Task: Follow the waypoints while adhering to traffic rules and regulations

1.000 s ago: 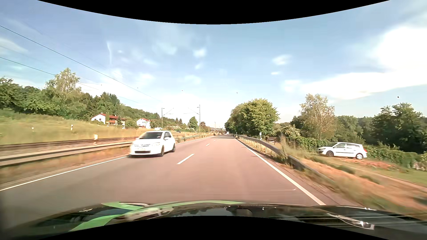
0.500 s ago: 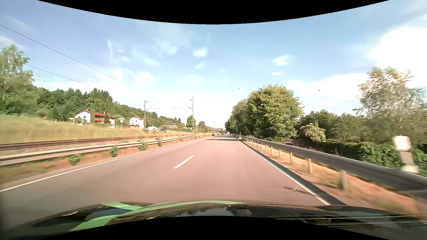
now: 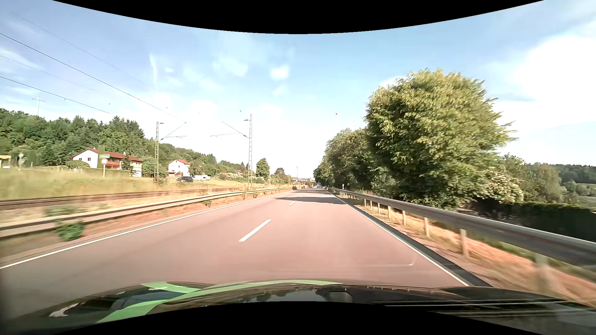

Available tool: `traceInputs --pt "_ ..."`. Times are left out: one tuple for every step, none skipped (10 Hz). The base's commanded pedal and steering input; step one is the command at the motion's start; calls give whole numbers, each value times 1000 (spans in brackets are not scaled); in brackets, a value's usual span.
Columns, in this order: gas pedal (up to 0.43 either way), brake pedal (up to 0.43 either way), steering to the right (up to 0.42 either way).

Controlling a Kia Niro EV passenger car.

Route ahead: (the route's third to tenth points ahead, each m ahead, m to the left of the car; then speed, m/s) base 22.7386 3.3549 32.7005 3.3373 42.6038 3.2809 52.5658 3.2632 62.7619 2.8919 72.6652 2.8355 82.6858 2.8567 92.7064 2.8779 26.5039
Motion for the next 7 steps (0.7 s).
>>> traceInputs --pt "240 0 0" --pt "240 0 0" --pt "240 0 0" --pt "240 0 1" --pt "240 0 0" --pt "240 0 1" --pt "240 0 0"
